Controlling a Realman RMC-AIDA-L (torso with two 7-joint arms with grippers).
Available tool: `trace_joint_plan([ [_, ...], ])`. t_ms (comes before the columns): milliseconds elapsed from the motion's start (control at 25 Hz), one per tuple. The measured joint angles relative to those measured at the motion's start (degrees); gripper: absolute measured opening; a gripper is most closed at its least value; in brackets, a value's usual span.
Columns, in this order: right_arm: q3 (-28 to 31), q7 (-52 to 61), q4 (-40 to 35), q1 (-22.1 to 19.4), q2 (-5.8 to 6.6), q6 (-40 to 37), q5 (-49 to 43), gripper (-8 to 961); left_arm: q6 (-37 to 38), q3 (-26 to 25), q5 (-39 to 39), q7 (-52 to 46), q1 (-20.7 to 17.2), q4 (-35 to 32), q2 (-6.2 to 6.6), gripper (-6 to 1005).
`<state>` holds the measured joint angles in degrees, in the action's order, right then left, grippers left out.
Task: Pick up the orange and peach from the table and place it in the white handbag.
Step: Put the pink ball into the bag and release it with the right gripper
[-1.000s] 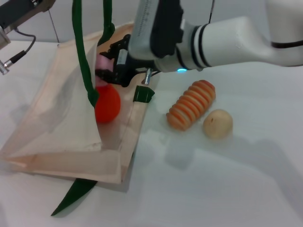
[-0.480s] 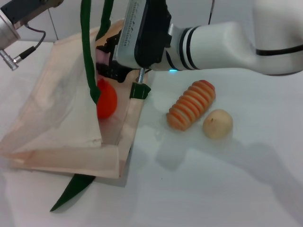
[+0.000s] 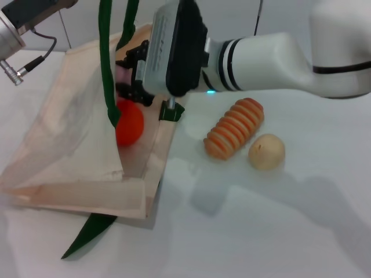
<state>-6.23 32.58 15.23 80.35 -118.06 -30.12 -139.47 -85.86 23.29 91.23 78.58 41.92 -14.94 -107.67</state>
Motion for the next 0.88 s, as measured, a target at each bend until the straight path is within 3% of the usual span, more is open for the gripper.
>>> trace_joint_plan([
  [280,6.0,-10.8,2.6,-2.8,0.01,0.0,0.0,404,0.7,0.0,0.0,0.2,-0.3,0.0,0.00,121],
  [480,8.5,-12.6,3.3,-3.7,0.26,0.3,0.0,441,1.1,0.0,0.0,0.2,-1.0,0.0,0.01,122],
  [880,13.9,-12.8,3.3,-7.6,1.58,-0.2,0.0,850,3.2,0.0,0.0,0.2,-4.0,0.0,0.60,123],
])
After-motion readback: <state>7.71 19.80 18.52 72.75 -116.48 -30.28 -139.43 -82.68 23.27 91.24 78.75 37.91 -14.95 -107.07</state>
